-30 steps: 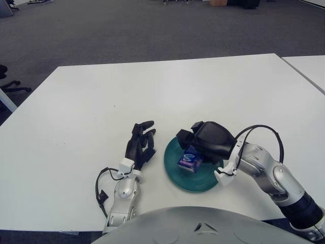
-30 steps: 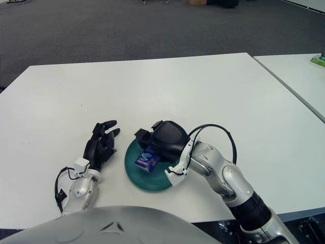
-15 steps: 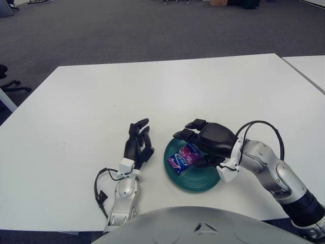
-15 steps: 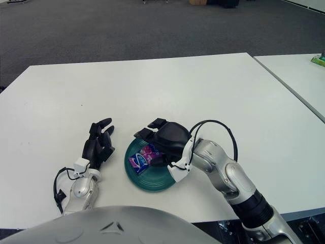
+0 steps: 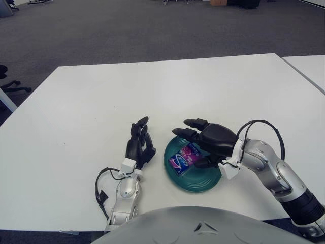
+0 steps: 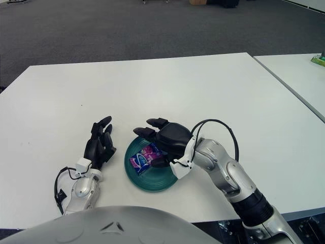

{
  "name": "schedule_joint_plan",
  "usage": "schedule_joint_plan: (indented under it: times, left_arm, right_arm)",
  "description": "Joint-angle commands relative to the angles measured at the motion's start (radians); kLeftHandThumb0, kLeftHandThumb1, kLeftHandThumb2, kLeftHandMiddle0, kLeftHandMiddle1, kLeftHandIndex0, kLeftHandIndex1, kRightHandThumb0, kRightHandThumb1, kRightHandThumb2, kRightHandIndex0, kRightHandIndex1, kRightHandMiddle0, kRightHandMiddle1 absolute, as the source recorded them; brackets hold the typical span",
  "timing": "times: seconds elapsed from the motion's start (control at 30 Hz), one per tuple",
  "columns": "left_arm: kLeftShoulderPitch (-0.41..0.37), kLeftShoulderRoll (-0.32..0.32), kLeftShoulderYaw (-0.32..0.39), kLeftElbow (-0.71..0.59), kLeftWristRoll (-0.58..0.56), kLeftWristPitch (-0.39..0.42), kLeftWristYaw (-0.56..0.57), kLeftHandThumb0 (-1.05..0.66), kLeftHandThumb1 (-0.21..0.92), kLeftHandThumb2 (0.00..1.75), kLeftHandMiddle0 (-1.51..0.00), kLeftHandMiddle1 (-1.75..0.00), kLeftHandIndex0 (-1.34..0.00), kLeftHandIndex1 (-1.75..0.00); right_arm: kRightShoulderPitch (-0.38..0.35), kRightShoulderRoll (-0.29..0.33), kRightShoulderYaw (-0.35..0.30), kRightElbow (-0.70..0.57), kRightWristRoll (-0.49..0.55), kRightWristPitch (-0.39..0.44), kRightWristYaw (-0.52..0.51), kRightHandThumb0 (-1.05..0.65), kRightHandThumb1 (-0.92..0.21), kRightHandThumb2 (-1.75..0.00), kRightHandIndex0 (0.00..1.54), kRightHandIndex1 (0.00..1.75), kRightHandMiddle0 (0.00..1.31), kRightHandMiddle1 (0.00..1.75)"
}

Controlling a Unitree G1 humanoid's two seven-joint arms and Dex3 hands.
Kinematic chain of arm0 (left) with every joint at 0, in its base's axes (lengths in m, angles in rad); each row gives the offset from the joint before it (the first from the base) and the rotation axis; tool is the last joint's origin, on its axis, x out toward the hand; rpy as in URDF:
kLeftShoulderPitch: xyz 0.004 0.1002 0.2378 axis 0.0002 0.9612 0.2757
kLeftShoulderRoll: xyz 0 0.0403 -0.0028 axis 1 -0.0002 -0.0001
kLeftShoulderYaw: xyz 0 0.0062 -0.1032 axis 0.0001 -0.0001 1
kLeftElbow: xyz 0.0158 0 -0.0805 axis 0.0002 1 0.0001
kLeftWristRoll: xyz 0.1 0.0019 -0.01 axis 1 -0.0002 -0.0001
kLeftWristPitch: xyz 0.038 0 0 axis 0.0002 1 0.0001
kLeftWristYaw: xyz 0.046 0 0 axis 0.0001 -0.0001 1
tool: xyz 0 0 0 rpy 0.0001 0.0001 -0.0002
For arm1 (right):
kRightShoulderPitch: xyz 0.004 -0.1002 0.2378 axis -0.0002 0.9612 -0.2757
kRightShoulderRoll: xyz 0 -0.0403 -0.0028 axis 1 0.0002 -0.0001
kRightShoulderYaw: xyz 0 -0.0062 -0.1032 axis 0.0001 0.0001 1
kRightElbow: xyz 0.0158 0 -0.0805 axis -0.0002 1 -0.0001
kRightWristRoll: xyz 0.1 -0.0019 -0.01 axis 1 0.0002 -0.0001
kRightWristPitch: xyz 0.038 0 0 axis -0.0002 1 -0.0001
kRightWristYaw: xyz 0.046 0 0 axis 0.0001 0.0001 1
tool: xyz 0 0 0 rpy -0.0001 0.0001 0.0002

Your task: Put the gum into the plate.

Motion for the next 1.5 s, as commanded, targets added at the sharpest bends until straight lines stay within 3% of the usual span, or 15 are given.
schedule_joint_plan:
  times: [0.0,0.07,0.27,0.37,0.53,0.6,0.77,1.03,1.47]
  left_arm:
    - [-0.012,-0.004,0.0,0.026,-0.003,-0.006,-0.009,-0.94,0.92,0.97,-0.21,-0.06,0.0,-0.69]
    - [-0.013,-0.004,-0.001,0.031,-0.007,-0.016,-0.014,-0.95,0.92,0.97,-0.22,-0.06,0.0,-0.69]
    - [-0.018,-0.002,-0.002,0.046,-0.033,-0.05,-0.04,-0.96,0.92,0.96,-0.24,-0.06,0.0,-0.71]
    - [-0.018,-0.002,0.001,0.053,-0.051,-0.066,-0.054,-0.96,0.92,0.94,-0.26,-0.06,0.0,-0.77]
    - [-0.019,0.001,0.008,0.062,-0.039,-0.088,-0.047,-0.97,0.92,0.95,-0.31,-0.07,0.0,-0.88]
    - [-0.021,0.006,0.008,0.064,-0.032,-0.094,-0.047,-0.98,0.92,0.95,-0.32,-0.08,0.0,-0.92]
    - [-0.026,0.01,0.013,0.064,-0.063,-0.097,-0.076,-1.02,0.92,0.98,-0.36,-0.1,-0.02,-0.96]
    - [-0.033,0.008,0.026,0.061,-0.096,-0.108,-0.109,-1.03,0.92,1.0,-0.39,-0.11,-0.01,-0.97]
    - [-0.052,0.006,0.057,0.047,-0.14,-0.066,-0.132,-1.0,0.92,1.0,-0.52,-0.19,-0.15,-1.05]
  right_arm:
    - [-0.011,-0.007,-0.024,0.006,0.042,0.0,0.003,-1.05,-0.92,-0.96,0.0,0.0,0.0,0.0]
    - [0.009,0.013,-0.043,0.004,0.079,0.023,-0.014,-1.05,-0.92,-0.95,0.0,0.0,0.0,0.0]
    - [0.069,0.166,-0.128,0.099,0.246,0.055,-0.191,-1.05,-0.92,-0.91,0.01,0.01,0.05,0.03]
    - [0.094,0.303,-0.194,0.246,0.357,0.011,-0.361,-1.04,-0.92,-0.85,0.19,0.04,0.01,0.44]
    - [0.111,0.462,-0.249,0.358,0.519,-0.017,-0.481,-0.93,-0.92,-0.81,0.38,0.09,0.01,0.87]
    - [0.128,0.535,-0.271,0.351,0.595,0.033,-0.516,-0.89,-0.92,-0.81,0.42,0.11,0.02,0.96]
    - [0.158,0.64,-0.295,0.309,0.665,0.124,-0.592,-0.81,-0.92,-0.82,0.5,0.15,0.05,1.04]
    - [0.198,0.682,-0.298,0.266,0.653,0.179,-0.641,-0.85,-0.92,-0.88,0.44,0.13,0.02,1.0]
    - [0.218,0.593,-0.385,0.258,0.667,0.186,-0.606,-0.86,-0.92,-0.89,0.33,0.05,0.0,0.83]
